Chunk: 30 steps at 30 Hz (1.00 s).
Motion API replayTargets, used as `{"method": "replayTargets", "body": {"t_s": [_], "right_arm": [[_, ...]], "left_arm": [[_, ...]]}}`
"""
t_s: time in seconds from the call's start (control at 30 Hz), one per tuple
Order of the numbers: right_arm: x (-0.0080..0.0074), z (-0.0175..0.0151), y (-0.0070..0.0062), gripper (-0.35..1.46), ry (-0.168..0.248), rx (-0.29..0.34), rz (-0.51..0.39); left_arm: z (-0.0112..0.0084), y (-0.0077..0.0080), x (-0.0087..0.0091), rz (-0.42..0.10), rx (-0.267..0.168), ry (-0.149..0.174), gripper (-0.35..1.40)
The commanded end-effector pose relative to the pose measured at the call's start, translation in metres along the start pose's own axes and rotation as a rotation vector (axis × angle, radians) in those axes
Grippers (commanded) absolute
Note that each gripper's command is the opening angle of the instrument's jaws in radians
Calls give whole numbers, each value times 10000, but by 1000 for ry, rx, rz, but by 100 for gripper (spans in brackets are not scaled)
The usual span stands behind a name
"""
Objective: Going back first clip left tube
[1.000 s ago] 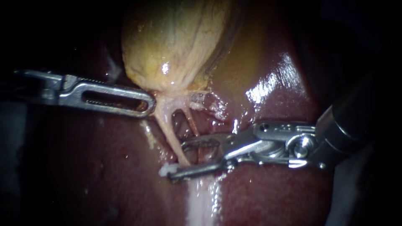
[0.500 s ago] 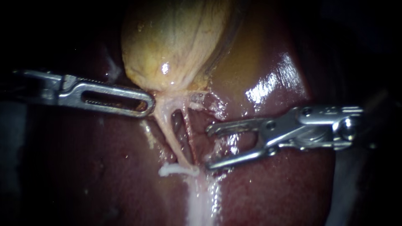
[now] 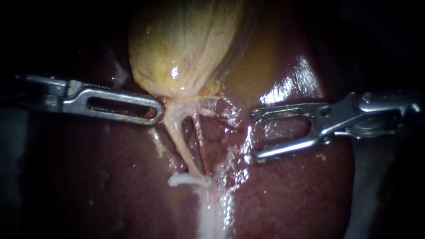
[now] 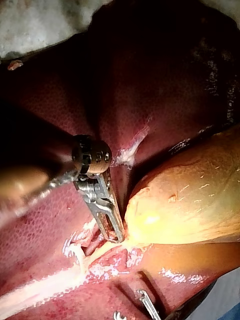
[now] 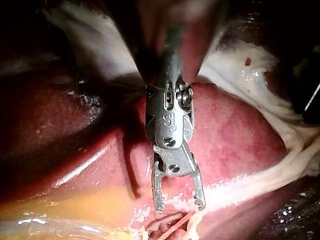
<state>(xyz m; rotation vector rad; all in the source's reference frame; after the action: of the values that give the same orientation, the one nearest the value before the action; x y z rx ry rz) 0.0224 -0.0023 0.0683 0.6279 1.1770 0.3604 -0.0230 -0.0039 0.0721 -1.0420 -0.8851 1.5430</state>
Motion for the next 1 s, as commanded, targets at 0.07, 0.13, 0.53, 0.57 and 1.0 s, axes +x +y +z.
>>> {"method": "replayTargets", "body": {"t_s": [0.07,0.13,0.53,0.57,1.0], "right_arm": [[-1,1,-1,49,0,0,0],[0,1,-1,49,0,0,0],[1,1,-5,49,3,0,0],[1,1,-5,49,3,0,0],[1,2,-6,49,3,0,0]], "left_arm": [[5,-1,-2,2,4,3,-35],[10,-2,-5,4,2,1,-35],[51,-26,-7,13,-2,-5,-35],[53,-26,-7,14,-1,-8,-35],[58,-27,-10,16,-1,-13,-35]]}}
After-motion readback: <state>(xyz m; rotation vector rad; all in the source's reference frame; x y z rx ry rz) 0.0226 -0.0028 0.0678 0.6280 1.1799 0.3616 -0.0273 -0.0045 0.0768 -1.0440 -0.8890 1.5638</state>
